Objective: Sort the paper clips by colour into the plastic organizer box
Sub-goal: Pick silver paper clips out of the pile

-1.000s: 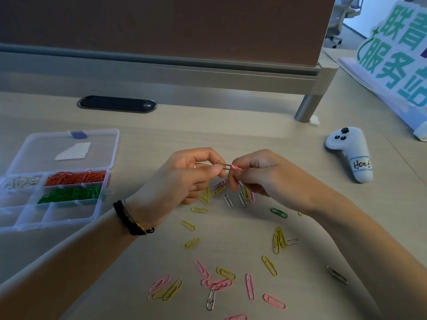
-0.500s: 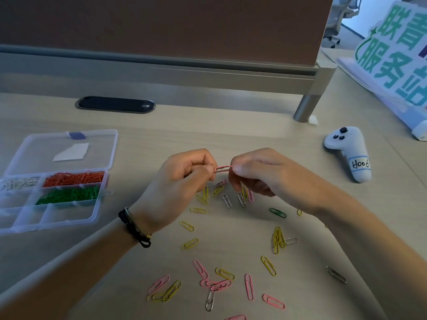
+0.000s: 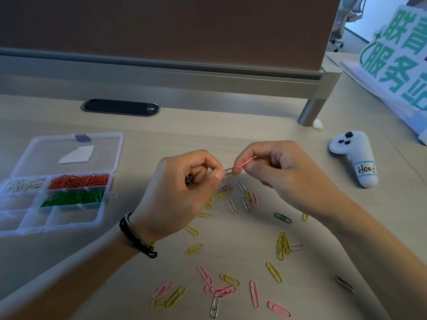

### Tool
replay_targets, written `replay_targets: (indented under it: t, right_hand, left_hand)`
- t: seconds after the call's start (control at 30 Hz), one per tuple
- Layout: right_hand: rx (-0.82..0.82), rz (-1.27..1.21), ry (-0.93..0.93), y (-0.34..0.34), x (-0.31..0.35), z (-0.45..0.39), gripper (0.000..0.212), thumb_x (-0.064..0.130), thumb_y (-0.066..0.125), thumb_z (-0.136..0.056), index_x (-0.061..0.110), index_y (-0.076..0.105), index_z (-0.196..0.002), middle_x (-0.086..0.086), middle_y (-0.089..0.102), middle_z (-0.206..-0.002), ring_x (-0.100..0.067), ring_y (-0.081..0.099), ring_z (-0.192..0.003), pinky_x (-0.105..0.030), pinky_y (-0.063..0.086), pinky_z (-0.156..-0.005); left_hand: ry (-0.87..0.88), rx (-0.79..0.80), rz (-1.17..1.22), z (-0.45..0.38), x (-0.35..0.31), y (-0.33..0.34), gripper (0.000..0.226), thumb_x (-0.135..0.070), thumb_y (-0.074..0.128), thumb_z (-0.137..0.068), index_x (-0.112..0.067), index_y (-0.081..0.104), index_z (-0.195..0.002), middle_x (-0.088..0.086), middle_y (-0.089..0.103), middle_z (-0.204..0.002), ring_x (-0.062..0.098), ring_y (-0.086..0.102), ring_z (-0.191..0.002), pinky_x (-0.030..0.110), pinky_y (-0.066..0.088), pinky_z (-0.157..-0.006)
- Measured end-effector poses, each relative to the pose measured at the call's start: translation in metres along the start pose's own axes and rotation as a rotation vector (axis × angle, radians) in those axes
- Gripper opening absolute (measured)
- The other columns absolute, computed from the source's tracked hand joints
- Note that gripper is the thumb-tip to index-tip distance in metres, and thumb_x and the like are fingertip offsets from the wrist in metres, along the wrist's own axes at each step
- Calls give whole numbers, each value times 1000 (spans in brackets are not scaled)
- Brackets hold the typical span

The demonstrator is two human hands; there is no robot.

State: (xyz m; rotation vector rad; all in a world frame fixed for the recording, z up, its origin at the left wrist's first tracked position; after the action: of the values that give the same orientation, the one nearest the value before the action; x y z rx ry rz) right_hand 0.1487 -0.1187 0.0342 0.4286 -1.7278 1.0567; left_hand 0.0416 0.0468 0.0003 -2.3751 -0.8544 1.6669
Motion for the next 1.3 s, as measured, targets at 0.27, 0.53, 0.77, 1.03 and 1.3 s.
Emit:
replay_targets:
  t: [0.27,0.53,0.77,1.03,1.3]
  right_hand:
    - [53,-16,-66,-4,-5,-2,22,16,58,-100,17,75,-85,-12,58,-63,-29,41,-57,-30,34,-51]
    - [50,-368,51,-1,-8,-3,24,20,53,-92,13,68,-74,-4,27,-57,-15,20,-51,-20,22,-46]
    - [-7,-221,69,-1,-4,-3,24,20,57,-95,15,73,-77,-10,28,-57,-16,23,-51,-25,19,-47]
    - [-6,-130,43,2,5,-1,25,11,55,-98,7,70,-78,-2,33,-52,-12,27,-48,-17,28,-44]
    - [-47,-149,58,8,4,-2,29,10,51,-100,12,67,-76,2,35,-53,-8,31,-45,-17,29,-43]
  left_hand:
    - [68,63,-50,0,-9,-6,18,-7,55,-94,-9,58,-77,3,37,-49,23,33,-46,26,31,-48]
    - [-194,131,412,-2,-13,-1,19,-18,54,-92,-8,64,-79,-13,34,-49,6,23,-40,16,23,-41]
    - [-267,7,373,-3,-9,-1,20,-31,58,-90,-17,70,-81,-8,28,-47,11,17,-42,18,19,-45]
    - [-350,10,420,-5,-7,-4,22,-33,57,-88,-17,71,-83,1,20,-54,14,14,-45,21,15,-44]
    - [-361,14,514,-4,-8,-6,14,-23,68,-81,-12,75,-86,1,21,-54,15,12,-45,24,13,-46]
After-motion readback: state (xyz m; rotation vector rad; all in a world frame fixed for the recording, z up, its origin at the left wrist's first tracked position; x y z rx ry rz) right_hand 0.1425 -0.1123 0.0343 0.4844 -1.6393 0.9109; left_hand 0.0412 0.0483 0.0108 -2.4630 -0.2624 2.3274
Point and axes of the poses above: each hand's wrist, its own z-axis away from the middle knuckle, its own y-axis out of the palm, x = y × z, the point moved 1 cm from there along -z, towards the middle knuckle
